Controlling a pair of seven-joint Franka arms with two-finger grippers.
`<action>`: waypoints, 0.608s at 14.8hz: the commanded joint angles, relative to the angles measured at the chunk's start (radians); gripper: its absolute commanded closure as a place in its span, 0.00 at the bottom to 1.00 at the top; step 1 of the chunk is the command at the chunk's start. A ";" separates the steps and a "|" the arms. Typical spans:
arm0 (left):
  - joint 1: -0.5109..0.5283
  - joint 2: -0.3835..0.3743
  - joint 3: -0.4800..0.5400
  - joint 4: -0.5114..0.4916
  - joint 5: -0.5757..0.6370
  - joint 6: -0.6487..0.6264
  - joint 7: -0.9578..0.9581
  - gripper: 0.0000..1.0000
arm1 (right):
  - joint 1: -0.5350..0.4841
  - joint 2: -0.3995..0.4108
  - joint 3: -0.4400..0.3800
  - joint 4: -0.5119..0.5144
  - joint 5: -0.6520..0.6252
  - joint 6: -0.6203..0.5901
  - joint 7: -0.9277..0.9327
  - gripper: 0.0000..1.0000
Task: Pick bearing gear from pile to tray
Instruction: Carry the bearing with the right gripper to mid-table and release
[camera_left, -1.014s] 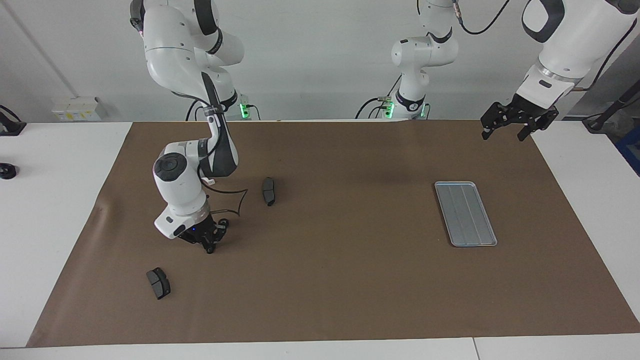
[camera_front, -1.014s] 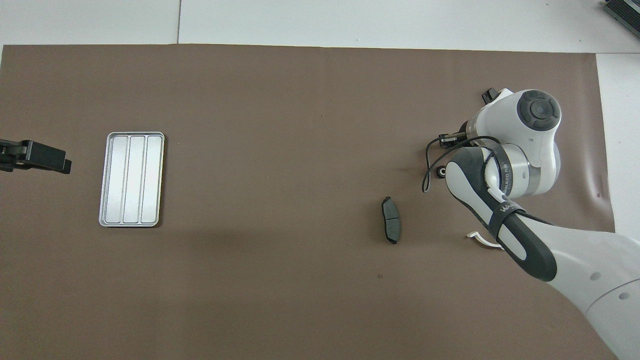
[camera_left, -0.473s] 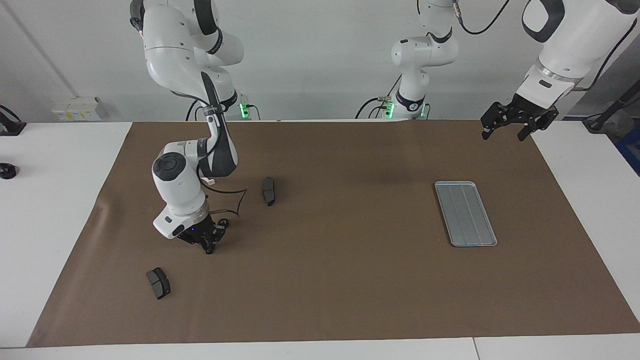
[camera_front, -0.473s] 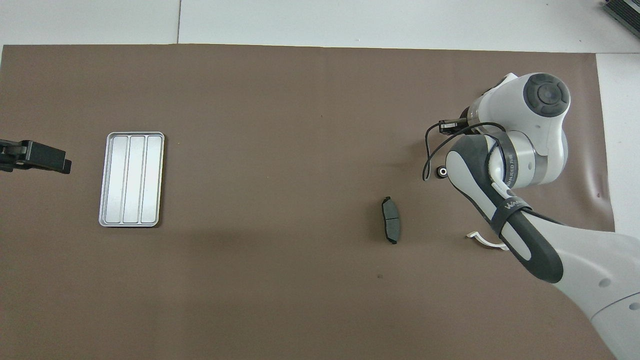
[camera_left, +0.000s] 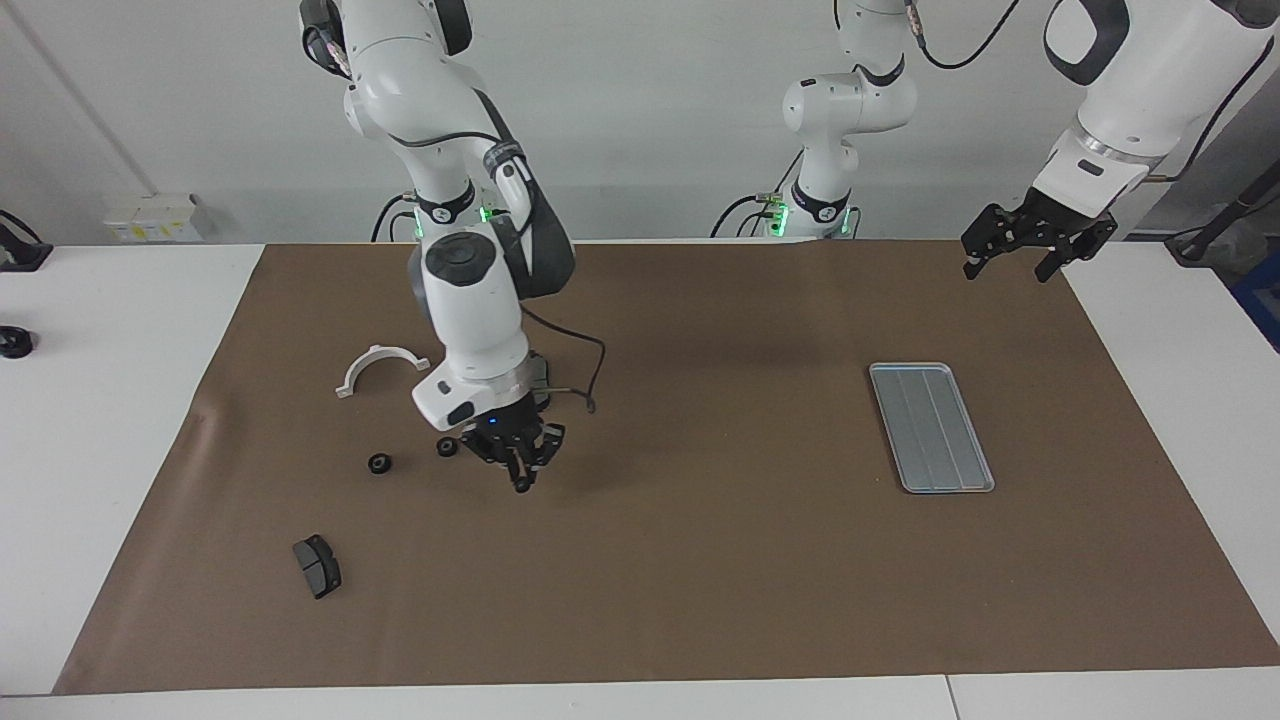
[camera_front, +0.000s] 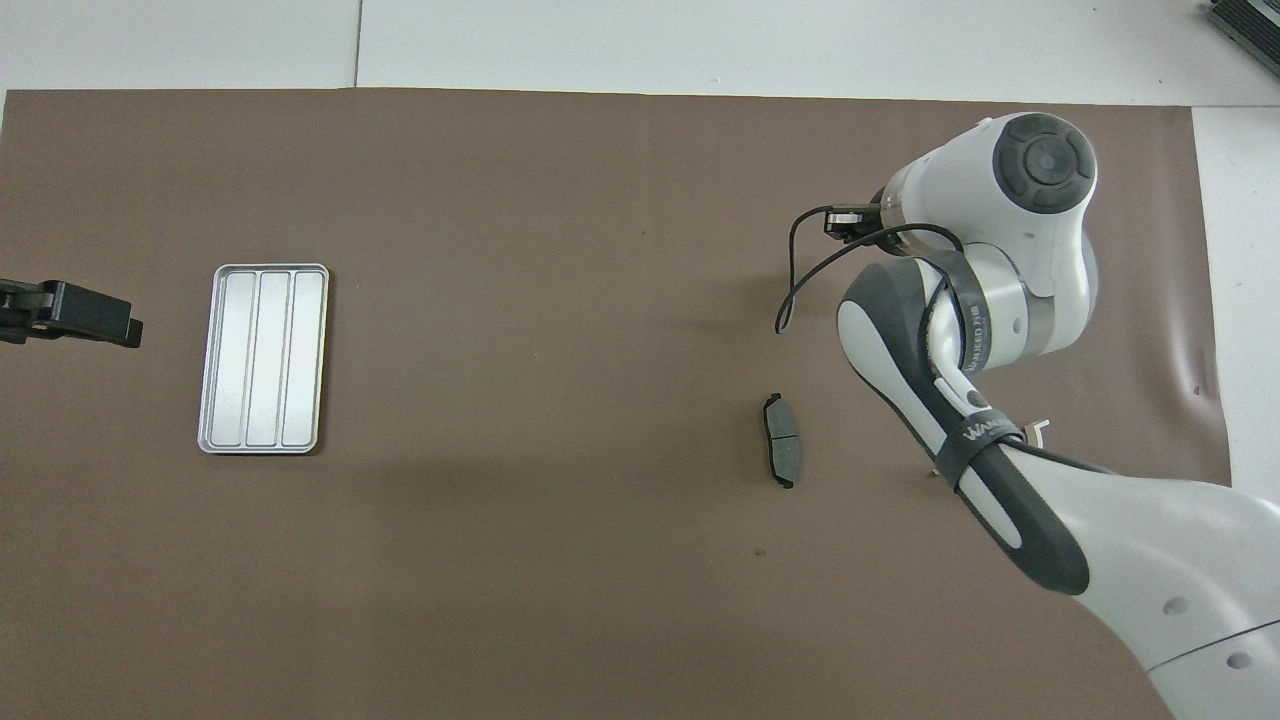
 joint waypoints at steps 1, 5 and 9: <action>0.012 -0.025 -0.007 -0.024 0.013 -0.001 0.007 0.00 | 0.111 0.145 0.000 0.184 0.000 -0.020 0.186 1.00; 0.012 -0.025 -0.007 -0.024 0.013 -0.001 0.007 0.00 | 0.200 0.235 0.000 0.235 -0.006 0.050 0.285 1.00; 0.012 -0.025 -0.007 -0.024 0.013 -0.001 0.007 0.00 | 0.204 0.250 0.000 0.229 -0.016 0.133 0.285 1.00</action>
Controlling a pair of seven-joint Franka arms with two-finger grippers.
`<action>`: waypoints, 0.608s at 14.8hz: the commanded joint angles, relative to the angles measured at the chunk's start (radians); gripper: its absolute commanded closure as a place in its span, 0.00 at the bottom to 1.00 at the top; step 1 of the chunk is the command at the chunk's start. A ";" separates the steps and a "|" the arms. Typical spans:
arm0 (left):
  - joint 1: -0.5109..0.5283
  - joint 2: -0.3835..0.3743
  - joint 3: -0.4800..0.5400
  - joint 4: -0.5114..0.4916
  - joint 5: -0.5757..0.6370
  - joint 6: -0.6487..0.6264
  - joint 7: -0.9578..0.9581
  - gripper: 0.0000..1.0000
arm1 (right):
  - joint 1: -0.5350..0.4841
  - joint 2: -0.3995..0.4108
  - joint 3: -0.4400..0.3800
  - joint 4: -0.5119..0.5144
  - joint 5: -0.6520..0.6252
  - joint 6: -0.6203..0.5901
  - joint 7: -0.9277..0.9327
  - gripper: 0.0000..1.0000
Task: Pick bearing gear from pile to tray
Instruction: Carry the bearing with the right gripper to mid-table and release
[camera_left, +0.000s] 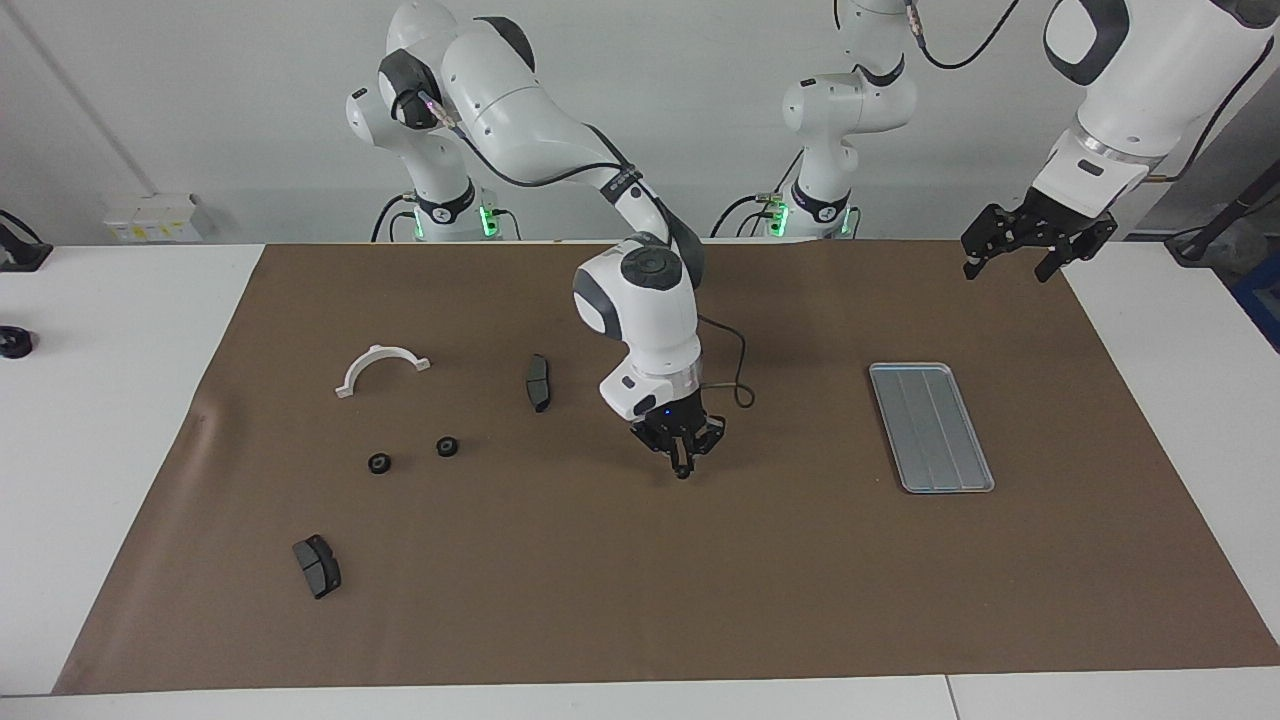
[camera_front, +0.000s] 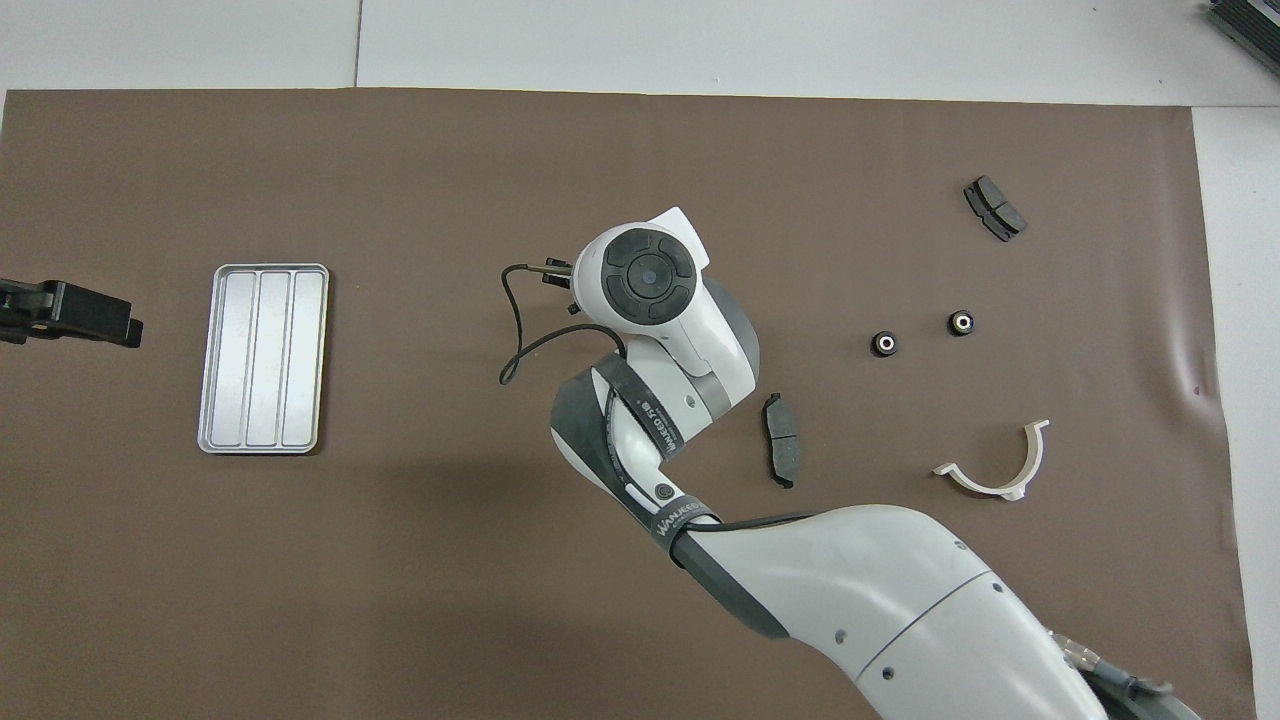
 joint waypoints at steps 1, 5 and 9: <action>0.012 -0.025 -0.007 -0.024 0.013 -0.001 0.007 0.00 | -0.009 0.013 0.005 0.023 -0.012 0.058 0.009 1.00; 0.012 -0.025 -0.006 -0.024 0.013 -0.001 0.009 0.00 | -0.014 0.007 0.005 -0.038 -0.010 0.088 -0.011 0.98; 0.027 -0.026 -0.004 -0.024 0.013 -0.004 0.012 0.00 | -0.013 -0.008 0.003 -0.087 -0.010 0.108 -0.020 0.50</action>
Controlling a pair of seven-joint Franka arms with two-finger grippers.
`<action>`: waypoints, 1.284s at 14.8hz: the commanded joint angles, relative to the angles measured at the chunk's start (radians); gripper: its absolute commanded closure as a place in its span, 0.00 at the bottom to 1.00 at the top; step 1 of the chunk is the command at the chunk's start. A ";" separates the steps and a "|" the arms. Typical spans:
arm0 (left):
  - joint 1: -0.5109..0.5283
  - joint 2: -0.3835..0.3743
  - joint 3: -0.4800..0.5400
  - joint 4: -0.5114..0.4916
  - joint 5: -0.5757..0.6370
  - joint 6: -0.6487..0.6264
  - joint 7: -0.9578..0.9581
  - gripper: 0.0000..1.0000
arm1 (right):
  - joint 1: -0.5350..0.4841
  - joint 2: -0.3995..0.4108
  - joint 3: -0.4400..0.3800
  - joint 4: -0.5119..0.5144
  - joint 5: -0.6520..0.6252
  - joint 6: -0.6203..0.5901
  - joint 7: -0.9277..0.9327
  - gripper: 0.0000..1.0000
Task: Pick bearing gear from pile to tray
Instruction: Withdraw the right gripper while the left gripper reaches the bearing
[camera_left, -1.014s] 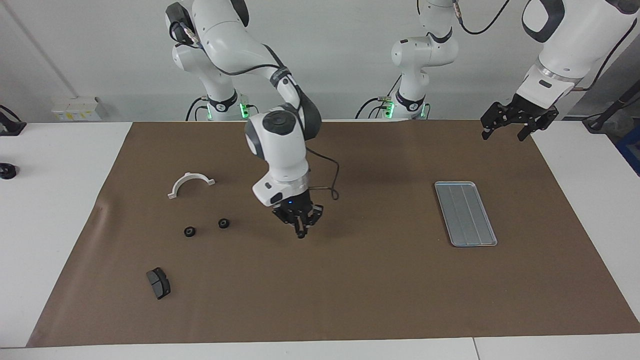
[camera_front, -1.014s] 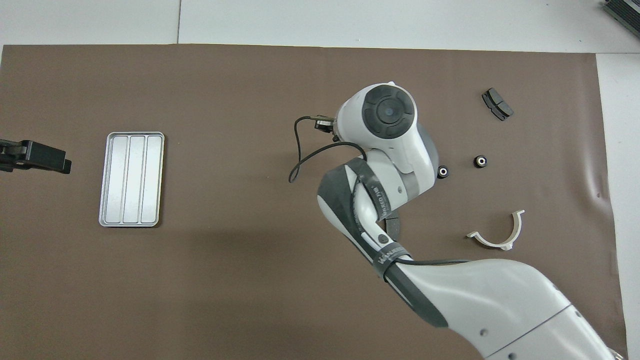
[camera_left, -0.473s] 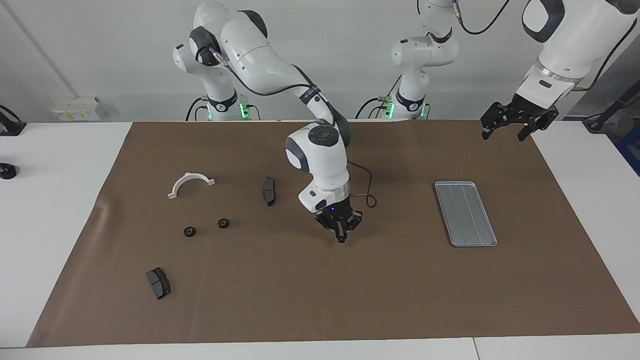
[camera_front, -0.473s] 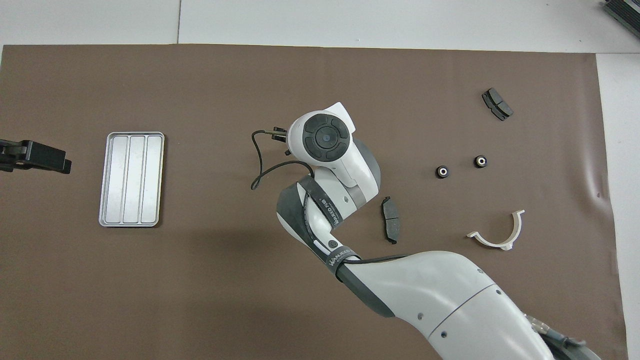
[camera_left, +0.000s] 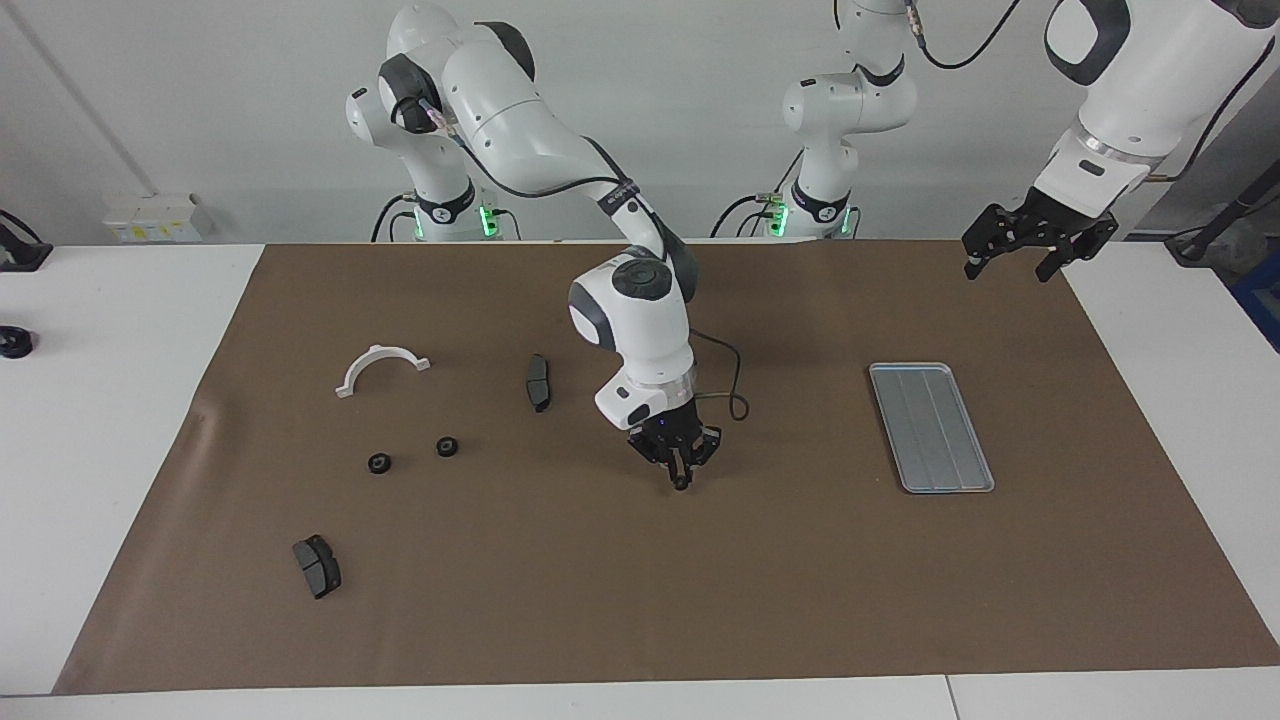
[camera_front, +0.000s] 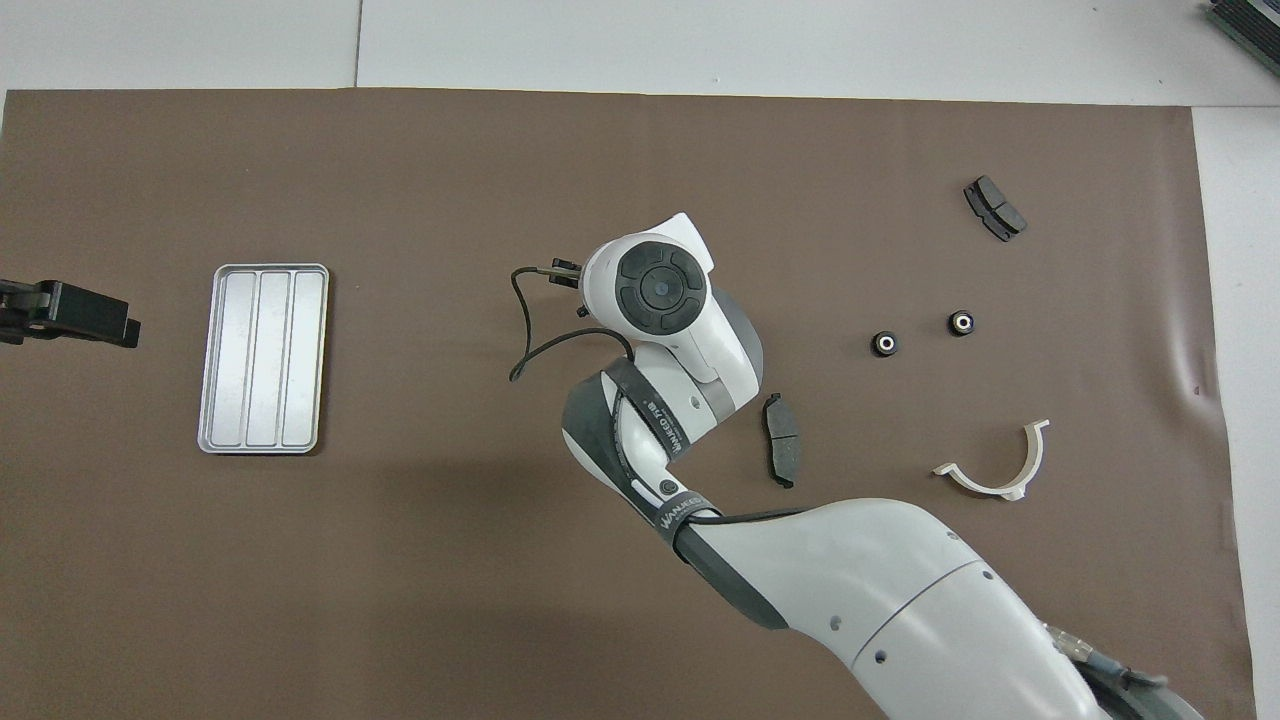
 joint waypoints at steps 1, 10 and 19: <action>0.017 -0.026 -0.006 -0.024 0.012 0.004 0.004 0.00 | -0.006 -0.015 0.003 -0.026 -0.010 0.016 -0.014 0.00; -0.101 -0.026 -0.018 -0.097 0.006 0.162 -0.098 0.00 | -0.173 -0.216 -0.012 -0.035 -0.047 -0.190 -0.186 0.00; -0.295 0.182 -0.018 -0.085 0.000 0.389 -0.264 0.00 | -0.469 -0.370 -0.008 -0.234 -0.030 -0.372 -0.904 0.00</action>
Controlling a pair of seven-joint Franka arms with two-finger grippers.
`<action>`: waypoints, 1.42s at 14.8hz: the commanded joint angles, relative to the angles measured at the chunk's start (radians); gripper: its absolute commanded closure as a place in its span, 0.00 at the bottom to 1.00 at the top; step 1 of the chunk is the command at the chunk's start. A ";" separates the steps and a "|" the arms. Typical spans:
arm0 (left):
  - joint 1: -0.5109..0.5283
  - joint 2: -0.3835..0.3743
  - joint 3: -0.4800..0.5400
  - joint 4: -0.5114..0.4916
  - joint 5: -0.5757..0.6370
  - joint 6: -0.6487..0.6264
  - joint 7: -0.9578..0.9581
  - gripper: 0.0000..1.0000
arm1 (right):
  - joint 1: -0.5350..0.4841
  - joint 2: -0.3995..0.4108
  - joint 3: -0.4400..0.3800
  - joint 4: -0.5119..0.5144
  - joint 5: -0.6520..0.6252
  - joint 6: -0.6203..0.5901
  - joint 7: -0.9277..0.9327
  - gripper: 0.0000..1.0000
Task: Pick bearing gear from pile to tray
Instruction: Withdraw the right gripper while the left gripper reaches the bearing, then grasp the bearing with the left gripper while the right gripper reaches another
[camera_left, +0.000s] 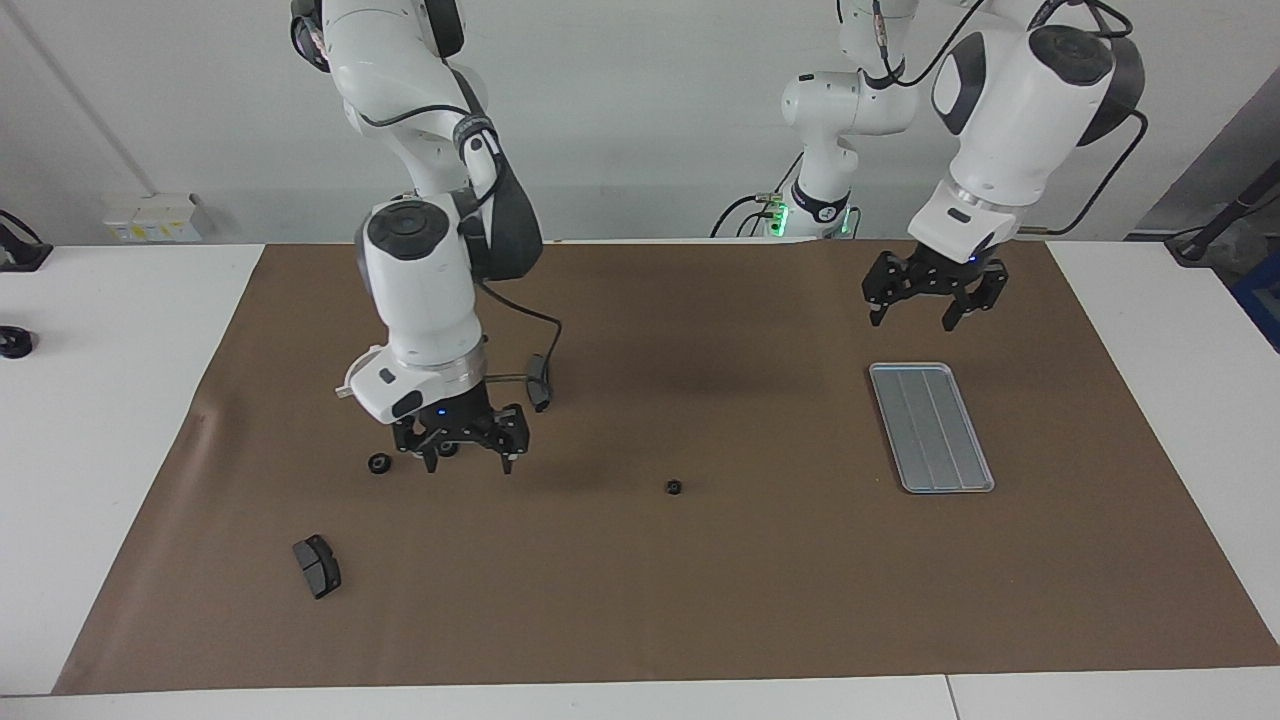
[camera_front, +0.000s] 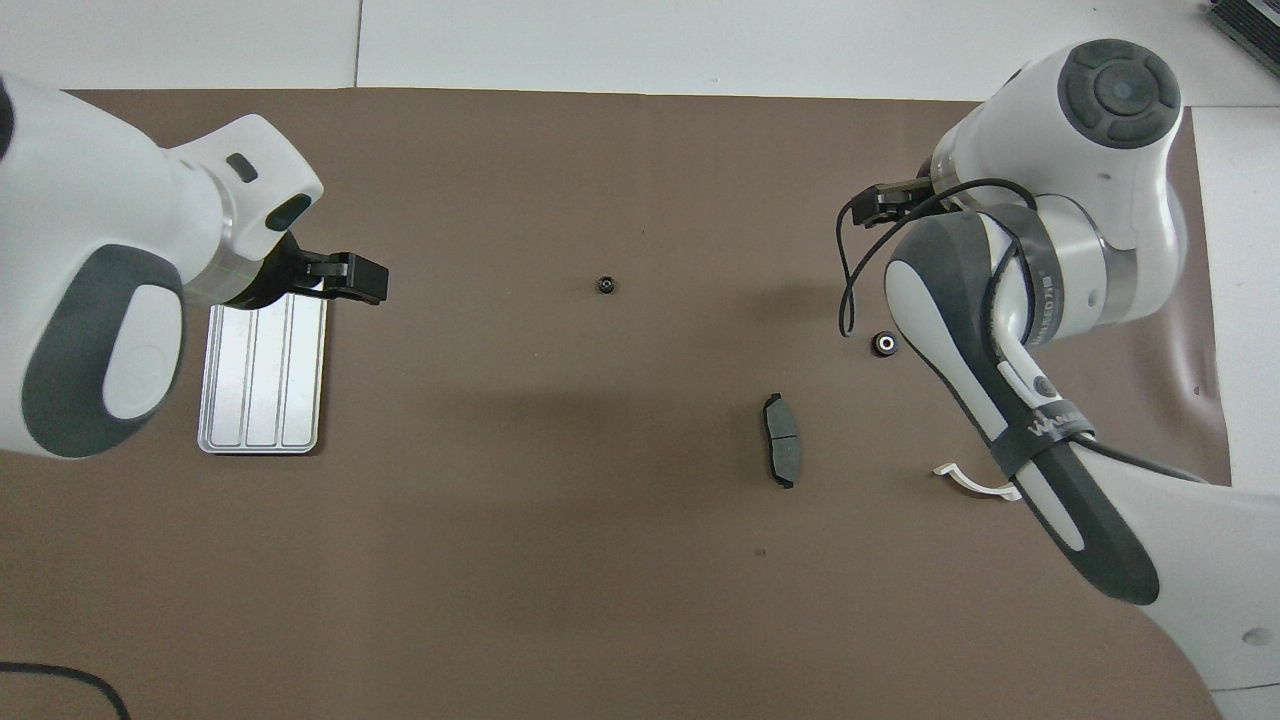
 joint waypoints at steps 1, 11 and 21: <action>-0.063 0.076 0.014 0.006 0.001 0.111 -0.044 0.00 | -0.077 -0.091 0.020 -0.190 0.009 0.052 -0.210 0.00; -0.241 0.456 0.022 0.240 0.012 0.262 -0.280 0.00 | -0.209 -0.125 0.020 -0.556 0.103 0.422 -0.516 0.00; -0.298 0.636 0.022 0.350 0.007 0.380 -0.321 0.00 | -0.196 -0.085 0.020 -0.547 0.198 0.468 -0.529 0.42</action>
